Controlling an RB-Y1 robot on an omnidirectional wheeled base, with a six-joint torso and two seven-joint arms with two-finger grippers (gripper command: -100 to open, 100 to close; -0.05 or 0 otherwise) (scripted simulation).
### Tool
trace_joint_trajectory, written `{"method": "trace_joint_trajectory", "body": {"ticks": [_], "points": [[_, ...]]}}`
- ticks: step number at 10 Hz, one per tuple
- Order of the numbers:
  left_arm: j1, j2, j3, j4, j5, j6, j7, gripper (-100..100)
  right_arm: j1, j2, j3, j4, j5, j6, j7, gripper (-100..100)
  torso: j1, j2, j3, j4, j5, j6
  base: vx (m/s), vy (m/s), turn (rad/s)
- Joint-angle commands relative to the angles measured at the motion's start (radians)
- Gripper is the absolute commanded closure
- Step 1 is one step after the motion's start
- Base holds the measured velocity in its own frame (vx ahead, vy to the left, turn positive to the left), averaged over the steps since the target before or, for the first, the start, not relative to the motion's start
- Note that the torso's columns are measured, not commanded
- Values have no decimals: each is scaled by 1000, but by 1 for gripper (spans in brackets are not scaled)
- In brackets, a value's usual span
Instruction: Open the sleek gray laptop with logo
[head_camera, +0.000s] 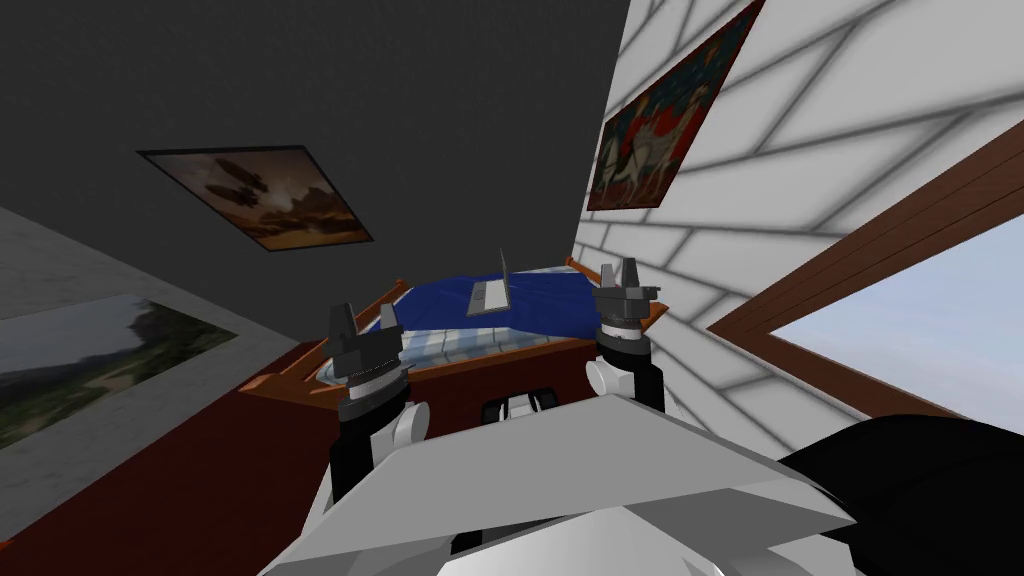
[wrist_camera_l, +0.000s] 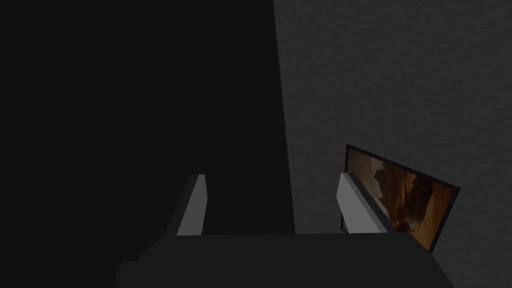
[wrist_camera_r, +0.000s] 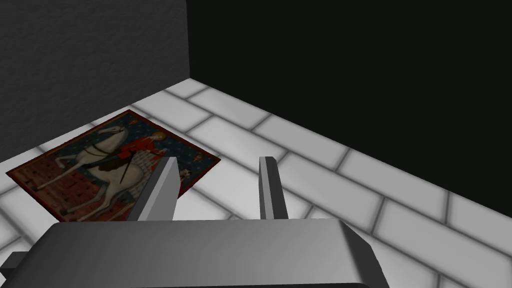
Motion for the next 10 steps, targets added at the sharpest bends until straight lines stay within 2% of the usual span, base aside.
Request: {"method": "trace_joint_trajectory", "body": {"ticks": [1,2,4,7,9,10], "points": [[0,0,0,0,0,0,0,0,0,0,0,0,0,0,0,0,0,74,-148,74,0,0,0,0,0],[-8,31,1,4,-3,14,-1,-100,0,0,0,0,0,0,0,0,0,148,-295,148,0,0,7,-8,-24],[-26,72,4,12,-9,45,-2,-100,0,0,0,0,0,0,0,0,-1,190,-384,190,0,0,2,-20,-44],[-69,123,11,32,-23,117,-5,-100,0,0,0,0,0,0,0,0,0,194,-389,194,0,0,3,-35,-62],[-105,146,16,49,-35,169,-8,-100,0,0,0,0,0,0,0,0,0,194,-389,194,0,0,6,-44,-87],[-105,146,16,49,-35,177,-8,-100,0,0,0,0,0,0,0,0,0,194,-389,194,0,0,3,-33,-29]]}}
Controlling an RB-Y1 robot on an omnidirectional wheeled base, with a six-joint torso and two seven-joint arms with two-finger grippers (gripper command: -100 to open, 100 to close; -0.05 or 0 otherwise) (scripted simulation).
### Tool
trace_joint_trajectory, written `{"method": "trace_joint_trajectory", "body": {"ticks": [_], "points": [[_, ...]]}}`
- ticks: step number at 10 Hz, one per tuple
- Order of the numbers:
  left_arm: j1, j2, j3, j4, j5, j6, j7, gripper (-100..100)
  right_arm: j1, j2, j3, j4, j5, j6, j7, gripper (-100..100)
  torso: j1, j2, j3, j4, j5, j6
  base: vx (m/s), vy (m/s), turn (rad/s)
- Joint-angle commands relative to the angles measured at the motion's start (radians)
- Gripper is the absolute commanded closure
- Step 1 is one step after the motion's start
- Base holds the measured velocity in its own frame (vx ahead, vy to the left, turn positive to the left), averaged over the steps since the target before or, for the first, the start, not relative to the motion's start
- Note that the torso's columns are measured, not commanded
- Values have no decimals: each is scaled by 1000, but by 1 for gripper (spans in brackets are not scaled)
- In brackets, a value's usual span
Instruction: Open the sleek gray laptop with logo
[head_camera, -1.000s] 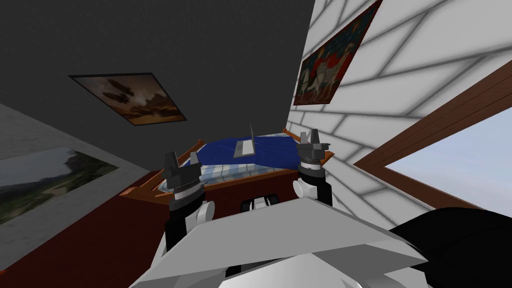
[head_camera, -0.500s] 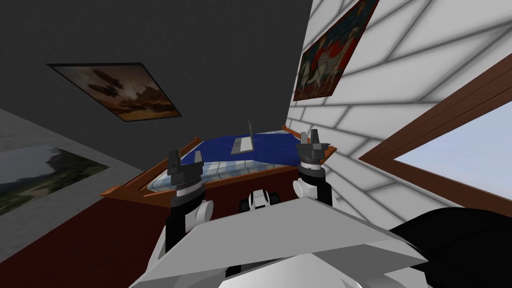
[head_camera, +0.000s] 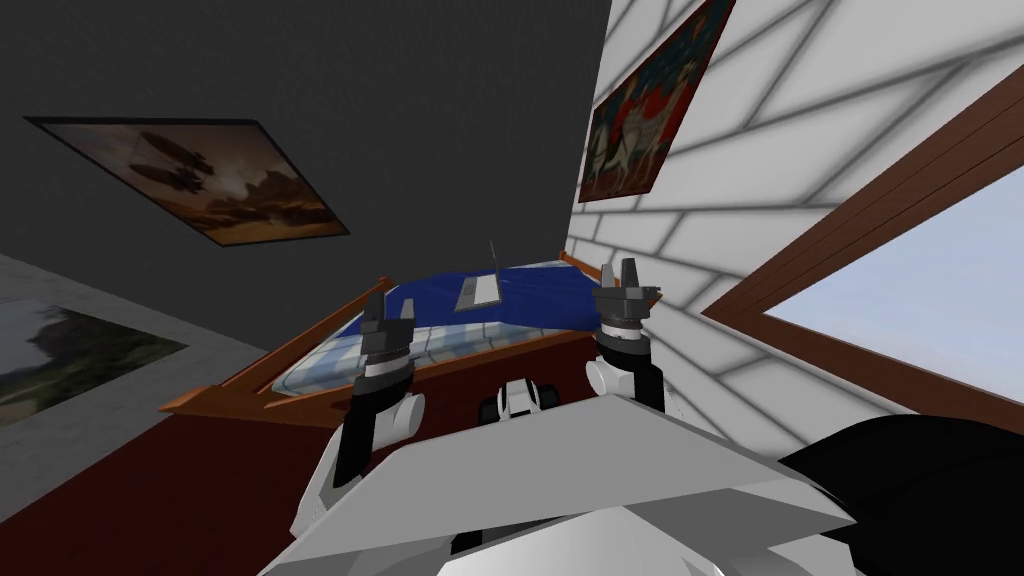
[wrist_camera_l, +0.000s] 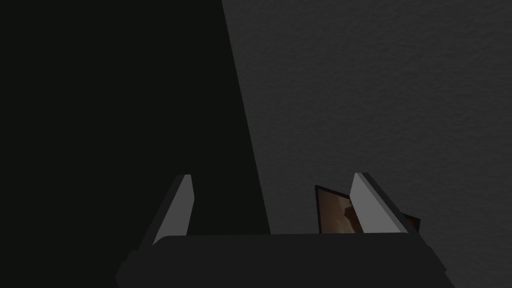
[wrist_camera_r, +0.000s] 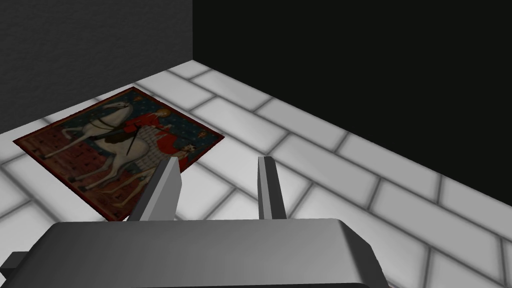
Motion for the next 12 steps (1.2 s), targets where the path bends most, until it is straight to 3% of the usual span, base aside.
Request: {"method": "trace_joint_trajectory", "body": {"ticks": [1,12], "points": [[-32,16,6,13,-10,63,-1,-100,0,0,0,0,0,0,0,0,1,0,0,0,0,0,5,-30,-66],[-189,47,31,79,-63,330,-13,-100,0,0,0,0,0,0,0,0,0,0,0,0,0,0,9,-39,-70]]}}
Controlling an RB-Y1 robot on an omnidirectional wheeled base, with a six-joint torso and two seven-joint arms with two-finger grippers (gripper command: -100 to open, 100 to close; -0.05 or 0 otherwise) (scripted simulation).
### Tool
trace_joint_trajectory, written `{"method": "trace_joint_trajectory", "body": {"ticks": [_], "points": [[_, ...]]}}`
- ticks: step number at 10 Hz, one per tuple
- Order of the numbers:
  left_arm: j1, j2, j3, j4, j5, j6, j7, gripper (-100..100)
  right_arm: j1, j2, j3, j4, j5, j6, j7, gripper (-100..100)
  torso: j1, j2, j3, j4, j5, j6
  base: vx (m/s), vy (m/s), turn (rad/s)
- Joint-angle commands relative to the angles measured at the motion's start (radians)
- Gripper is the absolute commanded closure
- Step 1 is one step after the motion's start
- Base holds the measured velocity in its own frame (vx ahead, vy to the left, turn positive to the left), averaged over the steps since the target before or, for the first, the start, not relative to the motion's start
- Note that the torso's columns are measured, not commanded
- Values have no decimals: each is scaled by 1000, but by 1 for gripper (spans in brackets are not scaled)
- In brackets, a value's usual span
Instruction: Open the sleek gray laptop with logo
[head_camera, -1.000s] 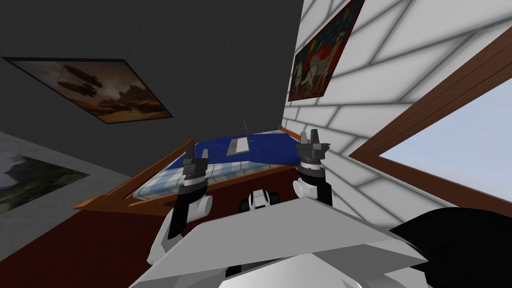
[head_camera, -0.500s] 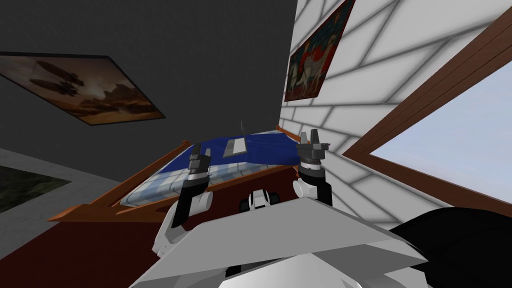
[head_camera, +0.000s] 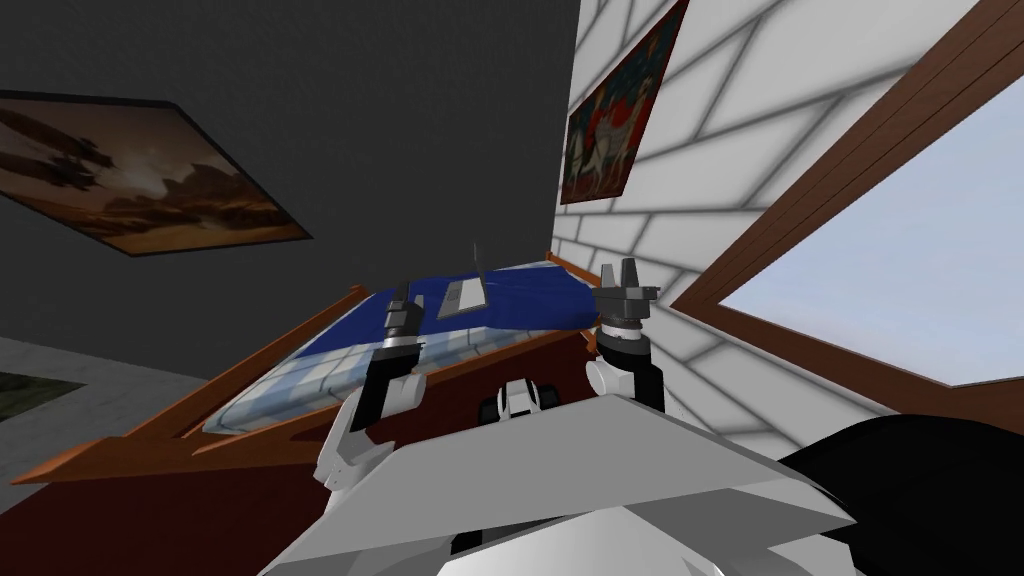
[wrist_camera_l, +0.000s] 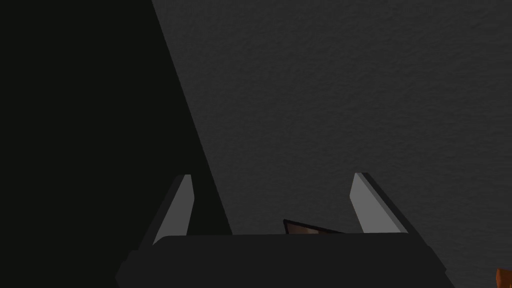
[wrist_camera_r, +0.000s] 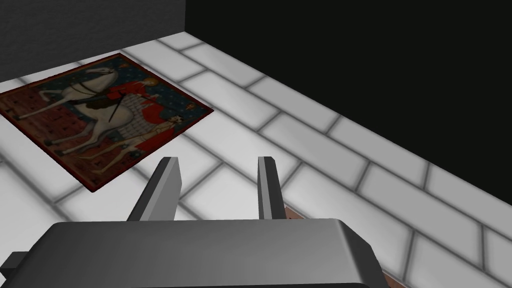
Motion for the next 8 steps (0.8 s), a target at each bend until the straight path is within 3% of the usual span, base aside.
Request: {"method": "trace_joint_trajectory", "body": {"ticks": [1,8], "points": [[-43,5,5,22,-14,76,-5,-100,0,0,0,0,0,0,0,0,1,0,0,0,0,0,14,-38,-58],[-146,28,21,72,-49,246,-12,-100,0,0,0,0,0,0,0,0,1,0,0,0,0,0,9,-37,-68]]}}
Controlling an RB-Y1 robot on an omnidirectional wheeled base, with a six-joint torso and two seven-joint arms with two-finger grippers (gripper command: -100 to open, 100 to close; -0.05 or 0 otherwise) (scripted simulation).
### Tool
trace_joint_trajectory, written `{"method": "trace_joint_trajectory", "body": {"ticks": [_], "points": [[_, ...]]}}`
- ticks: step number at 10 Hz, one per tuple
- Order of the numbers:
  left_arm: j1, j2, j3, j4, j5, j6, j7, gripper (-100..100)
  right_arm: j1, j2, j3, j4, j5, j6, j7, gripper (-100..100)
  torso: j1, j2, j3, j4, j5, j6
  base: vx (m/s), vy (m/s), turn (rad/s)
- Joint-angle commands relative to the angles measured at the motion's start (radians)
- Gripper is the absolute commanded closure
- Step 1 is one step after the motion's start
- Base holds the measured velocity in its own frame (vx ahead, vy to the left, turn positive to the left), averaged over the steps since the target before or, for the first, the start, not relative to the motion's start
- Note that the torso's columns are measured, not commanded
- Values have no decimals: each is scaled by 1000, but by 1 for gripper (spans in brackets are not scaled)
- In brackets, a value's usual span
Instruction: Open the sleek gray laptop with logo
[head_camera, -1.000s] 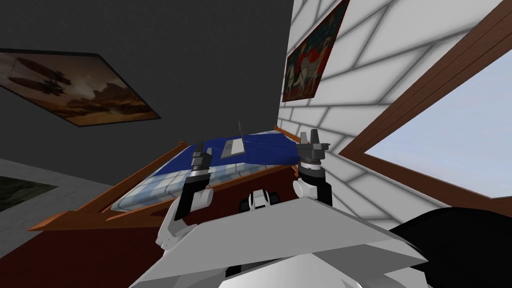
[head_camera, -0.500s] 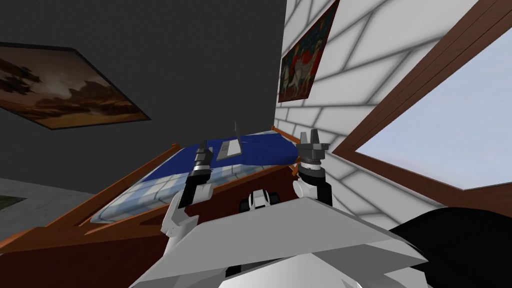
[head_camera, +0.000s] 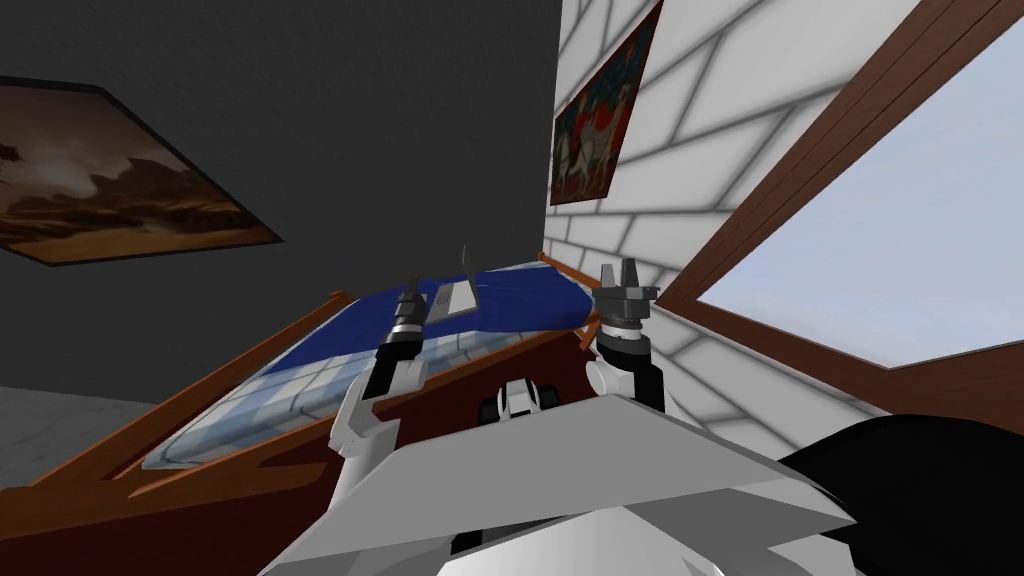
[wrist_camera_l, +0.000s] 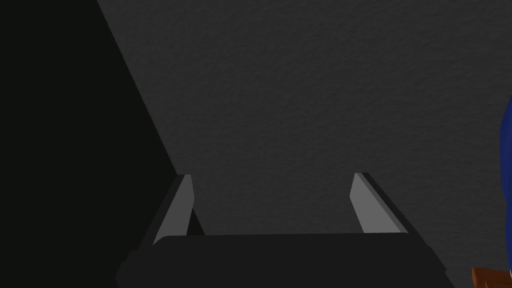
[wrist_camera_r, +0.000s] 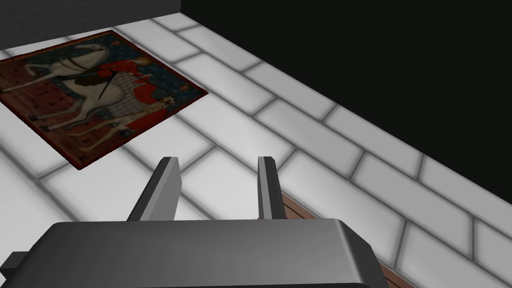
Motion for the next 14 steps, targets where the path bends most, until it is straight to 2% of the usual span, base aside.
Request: {"method": "trace_joint_trajectory", "body": {"ticks": [1,2,5,6,7,8,11,12,13,14], "points": [[-29,10,5,14,-9,57,-1,-100,0,0,0,0,0,0,0,0,0,0,0,0,0,0,12,-30,-45],[-56,18,9,29,-18,94,-3,-100,0,0,0,0,0,0,0,0,0,0,0,0,0,0,16,-36,-80],[-83,27,13,45,-27,147,-5,-100,0,0,0,0,0,0,0,0,-1,0,0,0,0,0,8,-34,-57],[-110,36,17,62,-35,182,-7,-100,0,0,0,0,0,0,0,0,0,1,0,0,0,0,14,-33,-83],[-110,36,17,62,-35,192,-7,-100,0,0,0,0,0,0,0,0,0,0,0,0,0,0,14,-29,-41],[-137,46,21,79,-44,231,-9,-100,0,0,0,0,0,0,0,0,0,0,0,0,0,0,10,-34,-82],[-165,57,25,97,-53,283,-11,-100,0,0,0,0,0,0,0,0,0,0,0,0,0,0,14,-30,-51],[-192,69,29,114,-62,325,-13,-100,0,0,0,0,0,0,0,0,0,0,0,0,0,0,9,-42,-82],[-192,69,29,114,-62,328,-13,-100,0,0,0,0,0,0,0,0,-1,0,0,0,0,0,9,-32,-43],[-218,81,33,132,-70,369,-15,-100,0,0,0,0,0,0,0,0,0,1,0,0,0,0,13,-33,-77]]}}
